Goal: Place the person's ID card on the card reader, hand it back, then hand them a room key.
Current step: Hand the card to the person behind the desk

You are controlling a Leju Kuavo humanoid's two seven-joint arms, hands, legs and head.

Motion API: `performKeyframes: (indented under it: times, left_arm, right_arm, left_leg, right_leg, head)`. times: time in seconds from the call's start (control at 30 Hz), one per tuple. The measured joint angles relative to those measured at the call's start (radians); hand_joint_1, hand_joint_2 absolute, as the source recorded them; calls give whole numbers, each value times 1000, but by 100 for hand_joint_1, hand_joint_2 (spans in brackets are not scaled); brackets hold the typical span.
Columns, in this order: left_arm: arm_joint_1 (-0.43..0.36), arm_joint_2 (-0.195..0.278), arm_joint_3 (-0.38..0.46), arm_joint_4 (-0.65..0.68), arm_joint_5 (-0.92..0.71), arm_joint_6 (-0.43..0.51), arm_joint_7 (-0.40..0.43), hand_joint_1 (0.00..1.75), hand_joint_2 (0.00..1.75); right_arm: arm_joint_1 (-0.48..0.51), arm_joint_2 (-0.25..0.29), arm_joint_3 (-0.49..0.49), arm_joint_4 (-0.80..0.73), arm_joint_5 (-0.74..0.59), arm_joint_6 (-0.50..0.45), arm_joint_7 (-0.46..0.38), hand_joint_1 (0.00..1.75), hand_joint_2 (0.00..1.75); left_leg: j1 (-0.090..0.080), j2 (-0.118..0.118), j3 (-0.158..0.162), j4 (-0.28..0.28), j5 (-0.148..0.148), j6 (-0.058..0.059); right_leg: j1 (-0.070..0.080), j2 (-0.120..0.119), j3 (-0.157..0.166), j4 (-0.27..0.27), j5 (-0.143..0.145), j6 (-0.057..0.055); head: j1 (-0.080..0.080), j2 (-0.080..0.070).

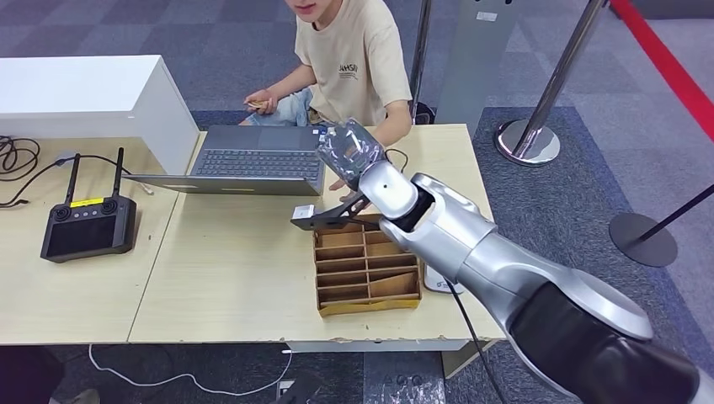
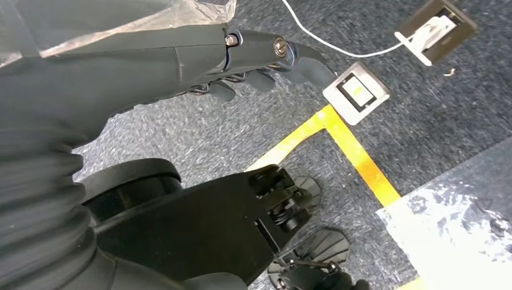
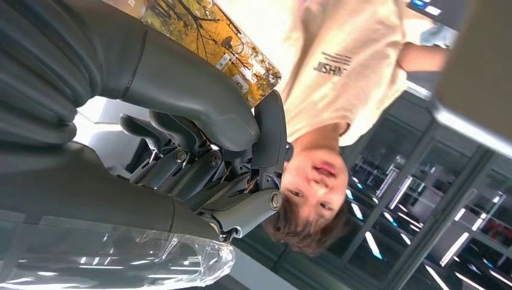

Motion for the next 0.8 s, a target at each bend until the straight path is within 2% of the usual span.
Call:
performKeyframes:
  times: [0.27, 0.3, 0.4, 0.43, 0.63, 0.8]
  left_arm:
    - [5, 1, 13, 2, -5, 3, 3, 0, 175]
    - [6, 1, 14, 3, -7, 3, 3, 0, 175]
    - [8, 1, 17, 4, -10, -3, 9, 0, 175]
    - [9, 1, 18, 4, -11, -5, 10, 0, 175]
    - [11, 1, 25, 5, -17, -8, 14, 0, 175]
    - [12, 1, 26, 5, -24, -8, 22, 0, 175]
  right_arm:
    - [2, -12, 5, 30, 13, -2, 4, 173, 175]
    - [3, -14, 5, 30, 12, -2, 5, 151, 175]
    - [10, -19, 2, 29, 1, 1, 17, 25, 175]
    - [13, -21, -1, 29, -3, 3, 21, 3, 175]
    - [30, -35, -22, 28, -19, 1, 47, 0, 175]
    - [53, -44, -50, 22, -43, -58, 73, 0, 175]
  left_leg:
    - [0, 0, 0, 0, 0, 0]
    - [0, 0, 0, 0, 0, 0]
    - [0, 0, 0, 0, 0, 0]
    - [0, 0, 0, 0, 0, 0]
    - [0, 0, 0, 0, 0, 0]
    - [0, 0, 1, 0, 0, 0]
  right_leg:
    - [0, 0, 0, 0, 0, 0]
    - [0, 0, 0, 0, 0, 0]
    - [0, 0, 0, 0, 0, 0]
    - [0, 0, 0, 0, 0, 0]
    - [0, 0, 0, 0, 0, 0]
    - [0, 0, 0, 0, 0, 0]
  head:
    - [0, 0]
    - [0, 0]
    - [0, 0]
    - [0, 0]
    - [0, 0]
    - [0, 0]
